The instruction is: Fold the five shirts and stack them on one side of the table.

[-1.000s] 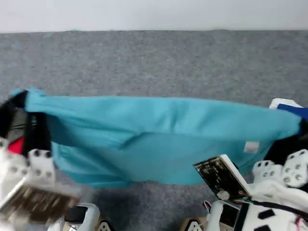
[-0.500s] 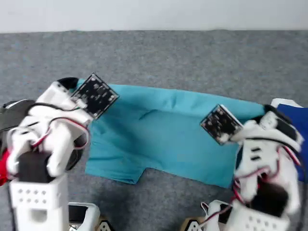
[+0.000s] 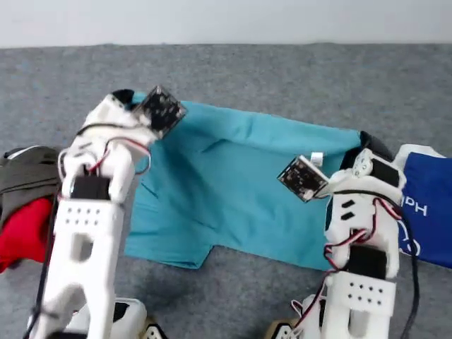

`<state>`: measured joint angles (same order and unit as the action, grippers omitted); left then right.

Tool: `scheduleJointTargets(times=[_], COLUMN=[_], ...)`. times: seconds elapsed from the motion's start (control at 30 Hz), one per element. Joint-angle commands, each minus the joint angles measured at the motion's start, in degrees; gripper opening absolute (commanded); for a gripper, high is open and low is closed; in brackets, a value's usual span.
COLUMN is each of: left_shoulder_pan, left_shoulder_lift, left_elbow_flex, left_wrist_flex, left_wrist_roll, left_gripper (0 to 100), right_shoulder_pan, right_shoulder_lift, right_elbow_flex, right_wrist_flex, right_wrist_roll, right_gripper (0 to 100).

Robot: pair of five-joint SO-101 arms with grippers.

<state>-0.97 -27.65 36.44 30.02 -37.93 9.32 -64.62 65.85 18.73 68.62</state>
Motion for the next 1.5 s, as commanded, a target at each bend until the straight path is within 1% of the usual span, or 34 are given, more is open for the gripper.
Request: scheduleJointTargets(times=[0.0, 0.13, 0.23, 0.47, 0.67, 0.9, 1.0, 1.13, 1.23, 1.47], left_shoulder_pan=[-0.1, 1.1, 2.9, 5.0, 5.4, 5.5, 5.6, 6.2, 7.9, 8.8], left_shoulder_lift=[7.9, 17.1, 23.6, 36.1, 42.3, 45.0, 45.3, 45.3, 44.8, 40.4], left_elbow_flex=[-8.9, -16.0, -21.1, -38.6, -50.2, -59.9, -63.5, -66.5, -66.9, -61.2], left_wrist_flex=[-2.1, -2.0, -0.6, 12.5, 25.9, 44.1, 51.7, 62.4, 70.6, 70.7], left_wrist_roll=[-0.5, -0.5, -0.5, -0.3, -0.4, -0.5, -0.6, -5.1, -6.6, -6.0], left_gripper=[1, 1, 1, 1, 1, 1, 1, 1, 1, 1], right_shoulder_pan=[-0.2, -0.4, -0.1, 0.0, 0.0, 0.0, -0.3, -0.5, -0.5, -2.2], right_shoulder_lift=[6.1, 17.1, 25.7, 42.2, 47.3, 47.1, 45.1, 42.9, 42.4, 42.1], right_elbow_flex=[-3.1, -9.2, -16.1, -30.9, -34.0, -34.3, -35.4, -38.6, -41.6, -46.4], right_wrist_flex=[-3.9, -5.6, -5.8, -5.5, -4.4, 8.5, 18.0, 30.1, 38.9, 56.8], right_wrist_roll=[0.6, 0.1, -3.3, -7.6, -8.0, -8.0, -8.1, -9.8, -11.3, -13.7], right_gripper=[1.0, 1.0, 1.0, 0.9, 0.9, 0.9, 0.9, 0.9, 0.9, 0.9])
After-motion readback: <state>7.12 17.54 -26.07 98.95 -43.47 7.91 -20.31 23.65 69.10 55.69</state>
